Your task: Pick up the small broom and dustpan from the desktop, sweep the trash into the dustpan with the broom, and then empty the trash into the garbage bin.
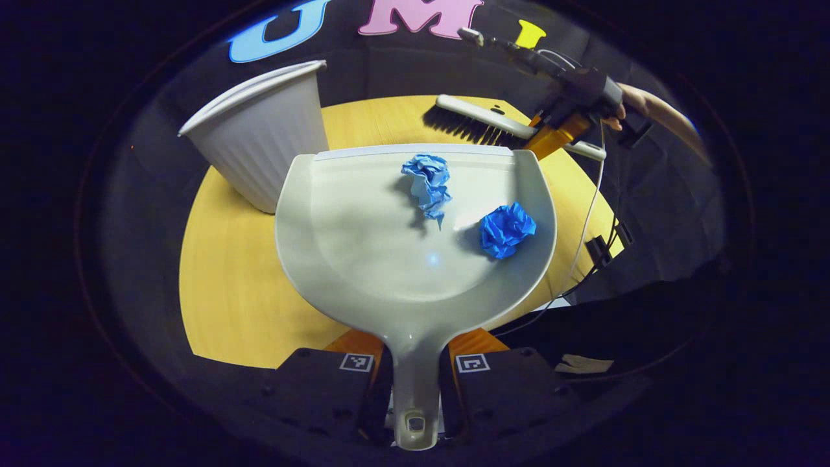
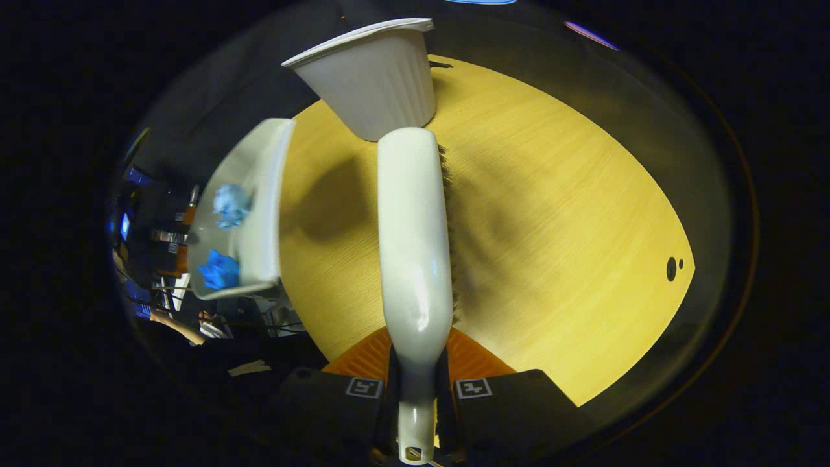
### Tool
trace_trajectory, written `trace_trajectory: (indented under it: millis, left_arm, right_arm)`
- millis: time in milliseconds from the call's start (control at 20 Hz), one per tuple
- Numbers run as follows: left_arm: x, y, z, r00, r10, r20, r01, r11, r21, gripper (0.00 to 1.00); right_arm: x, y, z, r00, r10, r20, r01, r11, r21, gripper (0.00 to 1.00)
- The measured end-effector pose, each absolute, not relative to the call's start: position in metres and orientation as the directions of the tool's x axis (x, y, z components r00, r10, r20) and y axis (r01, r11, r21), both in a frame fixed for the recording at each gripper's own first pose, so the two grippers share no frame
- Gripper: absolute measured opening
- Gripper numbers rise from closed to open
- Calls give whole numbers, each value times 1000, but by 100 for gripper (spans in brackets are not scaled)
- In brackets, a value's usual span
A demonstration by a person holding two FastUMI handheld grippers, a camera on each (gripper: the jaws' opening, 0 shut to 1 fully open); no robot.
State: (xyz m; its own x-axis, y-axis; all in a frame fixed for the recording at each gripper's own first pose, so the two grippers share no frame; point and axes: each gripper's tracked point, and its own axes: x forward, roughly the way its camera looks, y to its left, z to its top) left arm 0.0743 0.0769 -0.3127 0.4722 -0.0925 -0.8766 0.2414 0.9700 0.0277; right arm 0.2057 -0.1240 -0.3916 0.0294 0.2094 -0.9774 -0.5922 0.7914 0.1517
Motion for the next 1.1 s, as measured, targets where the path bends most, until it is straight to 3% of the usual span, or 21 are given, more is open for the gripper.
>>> trace_trajectory:
  millis: [50, 100, 150, 250, 400, 500, 700, 750, 1000, 1100]
  left_arm:
    - [73, 76, -308, 448, -63, -892, 218, 975, 41, 30]
    - [74, 73, -303, 431, -48, -901, 195, 980, 41, 30]
    - [75, 67, -293, 433, -53, -900, 177, 984, 27, 30]
    - [77, 64, -283, 436, -46, -899, 143, 990, 19, 30]
    - [97, 75, -258, 475, 52, -878, 71, 993, 97, 30]
    - [122, 84, -245, 501, 119, -857, -11, 991, 131, 30]
    - [190, 144, -214, 490, 239, -838, -81, 970, 229, 29]
    - [210, 159, -215, 472, 270, -839, -83, 961, 262, 30]
    - [284, 204, -239, 380, 406, -831, -79, 910, 408, 30]
    - [299, 210, -236, 362, 445, -819, -33, 884, 466, 30]
  right_arm:
    - [206, -140, -401, 13, 214, -977, -578, 799, 167, 30]
    - [216, -158, -416, 18, 222, -975, -569, 804, 172, 27]
    - [224, -177, -428, 21, 233, -972, -564, 806, 181, 23]
    - [226, -203, -439, 19, 259, -966, -551, 809, 206, 30]
    - [240, -251, -456, 18, 324, -946, -517, 813, 268, 27]
    - [236, -258, -420, 28, 374, -927, -491, 813, 313, 23]
    - [264, -317, -347, 53, 437, -898, -451, 812, 369, 27]
    - [262, -325, -344, 59, 445, -893, -439, 815, 378, 23]
    - [283, -370, -343, 116, 486, -866, -313, 846, 433, 30]
    - [273, -374, -349, 131, 491, -861, -296, 849, 439, 26]
